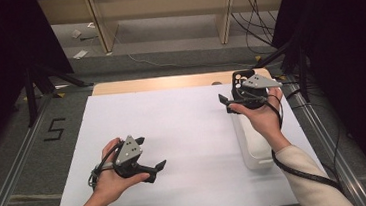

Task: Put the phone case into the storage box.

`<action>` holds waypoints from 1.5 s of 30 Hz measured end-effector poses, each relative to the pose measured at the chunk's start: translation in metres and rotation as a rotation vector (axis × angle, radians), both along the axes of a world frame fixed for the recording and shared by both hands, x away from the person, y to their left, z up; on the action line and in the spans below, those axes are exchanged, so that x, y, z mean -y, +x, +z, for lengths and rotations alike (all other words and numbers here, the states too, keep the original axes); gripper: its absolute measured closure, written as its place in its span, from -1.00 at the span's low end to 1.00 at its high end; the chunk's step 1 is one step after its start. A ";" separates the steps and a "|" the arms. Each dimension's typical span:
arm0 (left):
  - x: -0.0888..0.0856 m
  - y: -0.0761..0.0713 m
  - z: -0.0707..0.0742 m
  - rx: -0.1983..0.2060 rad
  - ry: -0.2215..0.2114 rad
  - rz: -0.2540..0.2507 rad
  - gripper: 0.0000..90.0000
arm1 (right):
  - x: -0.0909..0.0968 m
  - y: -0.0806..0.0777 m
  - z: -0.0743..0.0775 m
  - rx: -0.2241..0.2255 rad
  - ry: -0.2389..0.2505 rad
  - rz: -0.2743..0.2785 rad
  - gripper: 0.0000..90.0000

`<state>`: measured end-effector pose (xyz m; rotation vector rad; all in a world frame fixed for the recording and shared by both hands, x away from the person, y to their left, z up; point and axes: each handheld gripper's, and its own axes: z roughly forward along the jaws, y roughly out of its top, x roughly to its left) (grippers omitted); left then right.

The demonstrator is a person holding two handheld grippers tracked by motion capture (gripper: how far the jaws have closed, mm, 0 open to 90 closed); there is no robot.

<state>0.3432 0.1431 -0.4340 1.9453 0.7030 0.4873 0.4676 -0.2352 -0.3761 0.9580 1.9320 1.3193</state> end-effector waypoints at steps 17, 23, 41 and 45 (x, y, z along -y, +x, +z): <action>0.000 0.000 0.000 0.002 0.001 -0.003 -1.00 | -0.022 -0.027 -0.003 -0.036 0.068 0.151 -0.88; 0.000 0.000 0.000 0.001 -0.001 -0.002 -1.00 | -0.028 -0.037 -0.005 -0.041 0.070 0.191 -0.87; -0.001 -0.001 0.001 0.005 -0.002 0.002 -1.00 | -0.031 -0.059 -0.014 -0.061 0.046 0.266 -0.84; -0.001 0.000 0.001 0.004 -0.003 0.002 -1.00 | -0.030 -0.064 -0.016 -0.063 0.050 0.276 -0.84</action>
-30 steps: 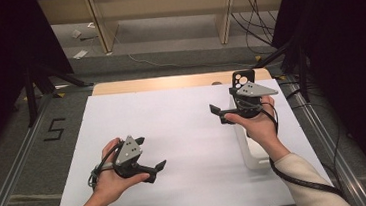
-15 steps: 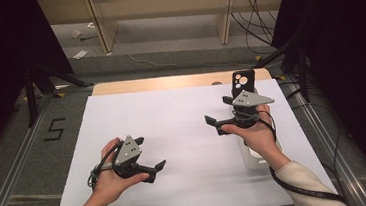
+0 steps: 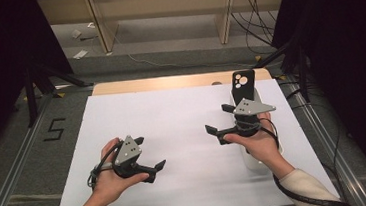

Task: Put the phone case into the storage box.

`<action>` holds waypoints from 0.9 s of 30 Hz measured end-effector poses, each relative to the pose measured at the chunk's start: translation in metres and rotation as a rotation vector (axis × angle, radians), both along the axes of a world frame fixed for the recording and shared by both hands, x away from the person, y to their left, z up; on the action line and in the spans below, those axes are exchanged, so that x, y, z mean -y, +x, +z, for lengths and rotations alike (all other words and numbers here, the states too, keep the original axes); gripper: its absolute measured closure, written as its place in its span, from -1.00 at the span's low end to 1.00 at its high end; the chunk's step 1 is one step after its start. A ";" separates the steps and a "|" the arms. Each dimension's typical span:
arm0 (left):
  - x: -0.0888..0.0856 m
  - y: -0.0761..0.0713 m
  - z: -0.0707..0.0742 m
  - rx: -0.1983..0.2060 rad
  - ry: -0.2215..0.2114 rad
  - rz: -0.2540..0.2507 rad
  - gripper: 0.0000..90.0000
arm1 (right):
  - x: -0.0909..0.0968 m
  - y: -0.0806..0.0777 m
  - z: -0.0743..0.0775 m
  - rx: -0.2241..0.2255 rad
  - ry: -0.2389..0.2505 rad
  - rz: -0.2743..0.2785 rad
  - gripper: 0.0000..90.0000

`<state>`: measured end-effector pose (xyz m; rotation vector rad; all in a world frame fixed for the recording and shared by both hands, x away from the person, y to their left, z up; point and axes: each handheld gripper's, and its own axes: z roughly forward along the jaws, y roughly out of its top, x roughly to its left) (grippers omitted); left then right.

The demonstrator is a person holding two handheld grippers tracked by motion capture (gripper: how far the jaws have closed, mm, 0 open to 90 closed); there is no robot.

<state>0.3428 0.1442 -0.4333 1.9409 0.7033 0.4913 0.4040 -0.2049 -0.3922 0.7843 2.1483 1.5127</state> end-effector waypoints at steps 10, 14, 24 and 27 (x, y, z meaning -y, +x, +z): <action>0.000 0.000 0.000 0.001 0.000 -0.001 -1.00 | 0.002 -0.010 -0.005 -0.012 0.000 0.018 -0.83; 0.000 0.000 0.000 0.000 0.000 -0.002 -1.00 | 0.001 -0.014 -0.006 -0.011 0.000 0.030 -0.82; 0.000 0.000 0.000 0.000 -0.003 0.001 -1.00 | 0.002 -0.021 -0.006 -0.015 0.001 0.036 -0.82; 0.000 -0.001 0.001 0.001 -0.002 0.001 -1.00 | 0.003 -0.023 -0.005 -0.017 0.001 0.038 -0.81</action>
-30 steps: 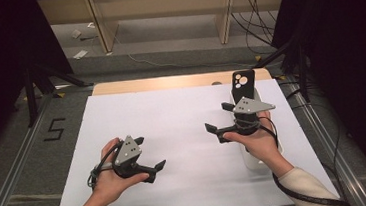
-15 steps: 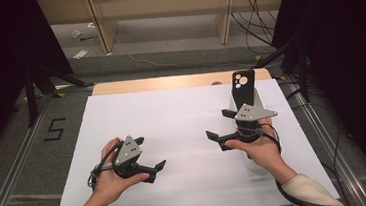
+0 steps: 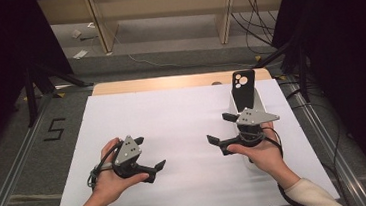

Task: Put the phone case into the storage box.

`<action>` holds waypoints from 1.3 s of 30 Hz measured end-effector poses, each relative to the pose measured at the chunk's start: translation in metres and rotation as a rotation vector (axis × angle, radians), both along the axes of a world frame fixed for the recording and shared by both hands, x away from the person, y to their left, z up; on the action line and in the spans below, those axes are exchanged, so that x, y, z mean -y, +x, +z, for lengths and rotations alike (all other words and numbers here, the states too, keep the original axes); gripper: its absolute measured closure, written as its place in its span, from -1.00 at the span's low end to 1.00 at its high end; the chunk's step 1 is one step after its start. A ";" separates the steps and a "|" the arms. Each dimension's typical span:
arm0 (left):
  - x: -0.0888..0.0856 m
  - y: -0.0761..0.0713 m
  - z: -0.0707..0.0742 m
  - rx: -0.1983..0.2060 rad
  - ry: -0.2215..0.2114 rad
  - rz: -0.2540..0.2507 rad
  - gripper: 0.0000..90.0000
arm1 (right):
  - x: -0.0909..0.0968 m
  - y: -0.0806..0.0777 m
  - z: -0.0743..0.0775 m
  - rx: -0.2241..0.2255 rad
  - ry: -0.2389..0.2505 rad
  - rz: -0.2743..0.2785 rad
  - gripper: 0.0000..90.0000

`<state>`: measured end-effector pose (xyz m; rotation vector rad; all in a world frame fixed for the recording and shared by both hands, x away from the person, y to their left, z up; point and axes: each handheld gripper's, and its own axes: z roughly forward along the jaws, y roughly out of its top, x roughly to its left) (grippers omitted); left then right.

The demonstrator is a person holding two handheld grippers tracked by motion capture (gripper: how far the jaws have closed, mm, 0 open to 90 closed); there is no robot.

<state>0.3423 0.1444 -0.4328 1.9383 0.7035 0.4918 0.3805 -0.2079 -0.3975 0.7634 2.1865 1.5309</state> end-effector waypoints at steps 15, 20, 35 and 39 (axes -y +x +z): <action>-0.001 0.000 0.000 -0.001 -0.004 0.000 -1.00 | 0.004 -0.010 -0.001 -0.007 -0.002 0.016 -0.79; -0.001 0.000 0.001 -0.002 -0.004 0.001 -1.00 | 0.005 -0.013 -0.002 -0.009 -0.002 0.017 -0.79; -0.001 0.000 0.000 -0.001 -0.004 -0.001 -1.00 | 0.007 -0.019 -0.005 -0.009 -0.009 0.023 -0.79; -0.001 0.000 0.000 -0.002 -0.004 0.000 -1.00 | 0.007 -0.021 -0.005 -0.009 -0.009 0.025 -0.79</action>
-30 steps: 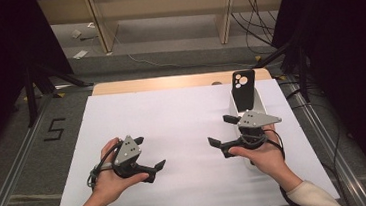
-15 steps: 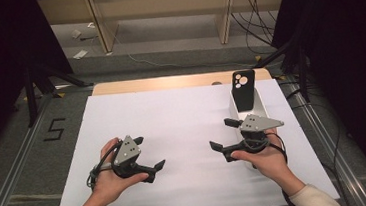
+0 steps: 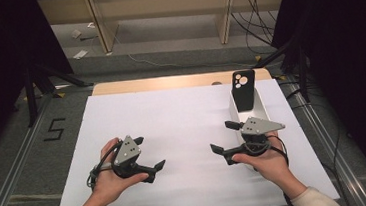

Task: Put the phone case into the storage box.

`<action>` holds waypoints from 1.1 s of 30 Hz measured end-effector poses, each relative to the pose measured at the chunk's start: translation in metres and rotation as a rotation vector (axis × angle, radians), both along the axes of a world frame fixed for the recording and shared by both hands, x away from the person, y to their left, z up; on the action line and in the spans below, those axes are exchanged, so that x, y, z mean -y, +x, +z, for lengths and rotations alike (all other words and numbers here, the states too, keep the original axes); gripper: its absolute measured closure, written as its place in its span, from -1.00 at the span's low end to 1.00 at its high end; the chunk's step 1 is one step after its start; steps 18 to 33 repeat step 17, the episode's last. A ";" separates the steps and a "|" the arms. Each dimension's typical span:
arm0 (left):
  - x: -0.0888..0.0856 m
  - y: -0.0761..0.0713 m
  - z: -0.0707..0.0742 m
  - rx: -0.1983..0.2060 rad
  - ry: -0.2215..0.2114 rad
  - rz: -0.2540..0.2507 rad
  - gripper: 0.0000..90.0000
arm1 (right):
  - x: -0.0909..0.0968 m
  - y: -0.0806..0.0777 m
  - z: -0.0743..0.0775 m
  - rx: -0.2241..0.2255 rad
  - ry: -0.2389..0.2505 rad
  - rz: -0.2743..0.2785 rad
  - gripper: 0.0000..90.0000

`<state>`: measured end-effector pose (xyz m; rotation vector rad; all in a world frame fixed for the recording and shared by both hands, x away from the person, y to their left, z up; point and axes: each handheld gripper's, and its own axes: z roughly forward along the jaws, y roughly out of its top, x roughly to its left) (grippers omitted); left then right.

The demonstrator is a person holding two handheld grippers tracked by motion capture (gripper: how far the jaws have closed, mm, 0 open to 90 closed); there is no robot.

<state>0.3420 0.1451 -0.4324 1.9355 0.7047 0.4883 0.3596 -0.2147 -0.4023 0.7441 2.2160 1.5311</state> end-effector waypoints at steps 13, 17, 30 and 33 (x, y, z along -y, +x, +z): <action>0.000 0.001 -0.001 -0.002 0.000 -0.002 -1.00 | 0.000 0.000 -0.001 -0.006 0.000 0.003 -0.79; 0.000 0.001 -0.001 -0.004 0.001 -0.002 -1.00 | 0.000 0.000 -0.001 -0.008 0.003 0.005 -0.79; 0.000 0.001 -0.001 -0.004 0.001 -0.002 -1.00 | 0.000 0.000 -0.001 -0.008 0.003 0.005 -0.79; 0.000 0.001 -0.001 -0.004 0.001 -0.002 -1.00 | 0.000 0.000 -0.001 -0.008 0.003 0.005 -0.79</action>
